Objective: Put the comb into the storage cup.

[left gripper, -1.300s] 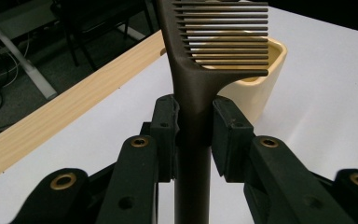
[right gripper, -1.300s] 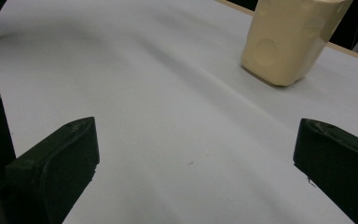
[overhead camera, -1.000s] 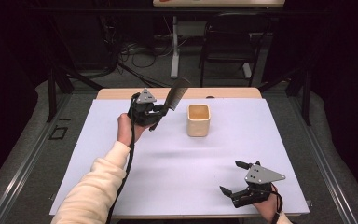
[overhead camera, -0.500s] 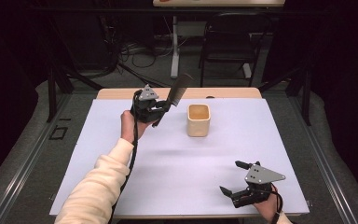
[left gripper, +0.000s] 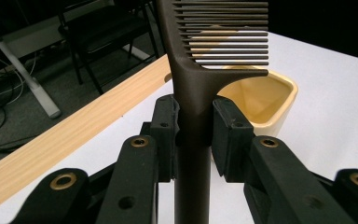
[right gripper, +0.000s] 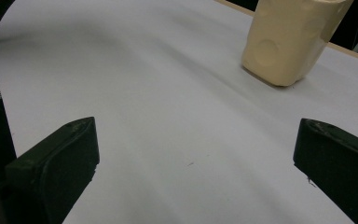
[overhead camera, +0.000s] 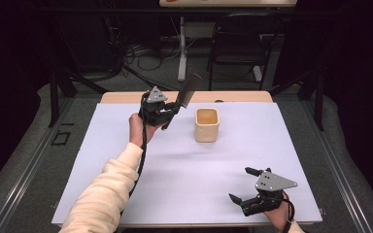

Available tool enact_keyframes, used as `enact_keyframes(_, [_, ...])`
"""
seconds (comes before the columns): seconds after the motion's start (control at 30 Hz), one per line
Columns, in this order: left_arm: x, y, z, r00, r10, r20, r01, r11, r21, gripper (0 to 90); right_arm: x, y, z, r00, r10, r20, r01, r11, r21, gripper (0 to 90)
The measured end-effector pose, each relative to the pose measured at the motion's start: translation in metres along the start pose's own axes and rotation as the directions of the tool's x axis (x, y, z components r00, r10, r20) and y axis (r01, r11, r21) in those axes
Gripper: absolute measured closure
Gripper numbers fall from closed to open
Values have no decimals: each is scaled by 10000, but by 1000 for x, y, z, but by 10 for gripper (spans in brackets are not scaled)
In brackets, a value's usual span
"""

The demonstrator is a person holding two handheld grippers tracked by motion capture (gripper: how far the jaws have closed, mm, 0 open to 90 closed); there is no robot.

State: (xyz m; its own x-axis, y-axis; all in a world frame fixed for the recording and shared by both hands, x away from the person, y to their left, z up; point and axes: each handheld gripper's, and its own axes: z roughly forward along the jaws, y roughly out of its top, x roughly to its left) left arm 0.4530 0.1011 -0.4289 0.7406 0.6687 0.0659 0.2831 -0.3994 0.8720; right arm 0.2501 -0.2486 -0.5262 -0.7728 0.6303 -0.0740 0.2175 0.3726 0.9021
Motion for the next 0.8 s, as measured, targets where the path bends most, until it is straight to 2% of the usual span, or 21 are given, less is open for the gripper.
enact_keyframes(0.8, [-5, 13, 16, 9999, -144, -25, 143, 9988, -477, 722, 0, 0, 0, 9999, 91, -47, -91, 10000, -9, 0])
